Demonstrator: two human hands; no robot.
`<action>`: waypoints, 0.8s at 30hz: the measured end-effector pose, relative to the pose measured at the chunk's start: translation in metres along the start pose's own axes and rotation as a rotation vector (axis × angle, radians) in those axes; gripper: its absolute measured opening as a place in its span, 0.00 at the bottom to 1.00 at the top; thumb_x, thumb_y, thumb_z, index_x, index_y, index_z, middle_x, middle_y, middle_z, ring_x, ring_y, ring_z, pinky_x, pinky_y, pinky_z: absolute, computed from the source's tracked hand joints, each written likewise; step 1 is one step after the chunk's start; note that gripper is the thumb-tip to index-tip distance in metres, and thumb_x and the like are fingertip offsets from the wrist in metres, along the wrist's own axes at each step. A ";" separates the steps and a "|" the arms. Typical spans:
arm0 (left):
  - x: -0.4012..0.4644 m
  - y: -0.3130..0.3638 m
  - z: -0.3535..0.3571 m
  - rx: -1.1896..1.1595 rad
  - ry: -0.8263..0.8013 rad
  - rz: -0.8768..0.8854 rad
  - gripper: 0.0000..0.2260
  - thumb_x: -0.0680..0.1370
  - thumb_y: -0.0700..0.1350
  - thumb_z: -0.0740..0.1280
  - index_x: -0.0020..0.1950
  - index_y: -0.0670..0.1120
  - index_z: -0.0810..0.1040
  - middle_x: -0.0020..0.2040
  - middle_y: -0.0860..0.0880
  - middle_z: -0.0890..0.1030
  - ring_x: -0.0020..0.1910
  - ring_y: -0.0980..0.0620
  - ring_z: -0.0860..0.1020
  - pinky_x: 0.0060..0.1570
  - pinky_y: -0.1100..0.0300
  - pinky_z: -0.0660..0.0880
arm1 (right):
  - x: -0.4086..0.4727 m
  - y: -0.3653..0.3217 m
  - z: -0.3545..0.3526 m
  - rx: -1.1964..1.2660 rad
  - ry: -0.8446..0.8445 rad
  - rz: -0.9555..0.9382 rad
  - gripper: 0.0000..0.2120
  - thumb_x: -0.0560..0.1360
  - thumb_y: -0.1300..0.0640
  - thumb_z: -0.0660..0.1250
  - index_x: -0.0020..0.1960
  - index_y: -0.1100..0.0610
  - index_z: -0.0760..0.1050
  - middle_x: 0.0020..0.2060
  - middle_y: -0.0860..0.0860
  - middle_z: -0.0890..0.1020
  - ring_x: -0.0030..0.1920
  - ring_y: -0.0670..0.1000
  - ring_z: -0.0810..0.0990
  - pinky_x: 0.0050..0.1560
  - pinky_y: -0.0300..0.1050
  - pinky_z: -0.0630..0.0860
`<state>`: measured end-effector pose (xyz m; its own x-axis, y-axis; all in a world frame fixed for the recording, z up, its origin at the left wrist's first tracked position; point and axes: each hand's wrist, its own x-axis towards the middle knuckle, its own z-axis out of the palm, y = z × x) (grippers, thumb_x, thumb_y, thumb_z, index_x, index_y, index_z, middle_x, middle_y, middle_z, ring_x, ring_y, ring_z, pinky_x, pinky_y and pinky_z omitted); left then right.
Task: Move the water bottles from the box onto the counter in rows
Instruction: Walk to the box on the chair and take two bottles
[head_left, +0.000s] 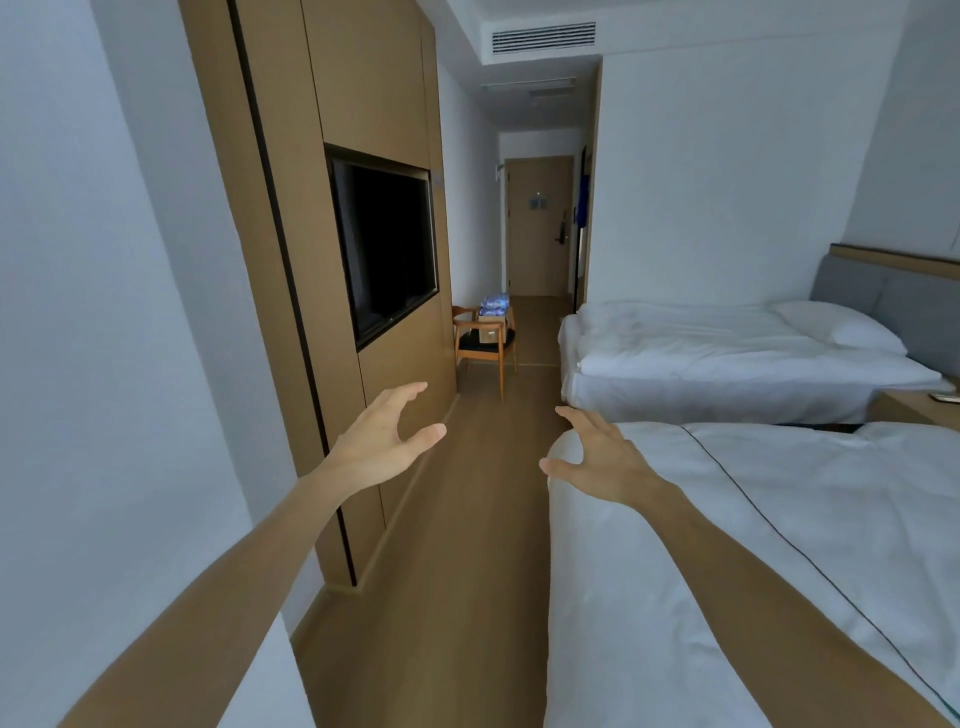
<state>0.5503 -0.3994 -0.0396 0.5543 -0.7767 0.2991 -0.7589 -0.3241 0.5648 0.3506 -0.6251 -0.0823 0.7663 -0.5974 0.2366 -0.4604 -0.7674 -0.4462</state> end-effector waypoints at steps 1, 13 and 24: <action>0.017 -0.006 0.001 0.004 0.003 -0.002 0.30 0.74 0.67 0.62 0.74 0.63 0.58 0.73 0.59 0.64 0.71 0.54 0.66 0.67 0.44 0.68 | 0.019 0.005 0.002 0.003 -0.005 0.000 0.39 0.73 0.36 0.67 0.77 0.44 0.53 0.75 0.46 0.60 0.74 0.55 0.60 0.69 0.58 0.63; 0.225 -0.096 0.039 -0.025 -0.004 -0.004 0.30 0.75 0.65 0.63 0.75 0.61 0.59 0.73 0.58 0.65 0.69 0.55 0.67 0.67 0.48 0.68 | 0.239 0.047 0.054 -0.046 -0.044 0.007 0.39 0.72 0.34 0.66 0.76 0.41 0.52 0.75 0.45 0.59 0.74 0.54 0.59 0.71 0.59 0.62; 0.475 -0.193 0.070 -0.070 -0.078 0.055 0.31 0.73 0.66 0.64 0.73 0.63 0.58 0.74 0.58 0.63 0.70 0.54 0.65 0.67 0.46 0.67 | 0.465 0.080 0.107 -0.038 -0.055 0.083 0.39 0.72 0.33 0.65 0.76 0.40 0.50 0.74 0.45 0.60 0.73 0.53 0.62 0.71 0.60 0.65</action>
<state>0.9364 -0.7439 -0.0601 0.4820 -0.8327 0.2725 -0.7603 -0.2429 0.6024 0.7180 -0.9387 -0.1007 0.7477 -0.6463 0.1522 -0.5393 -0.7248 -0.4288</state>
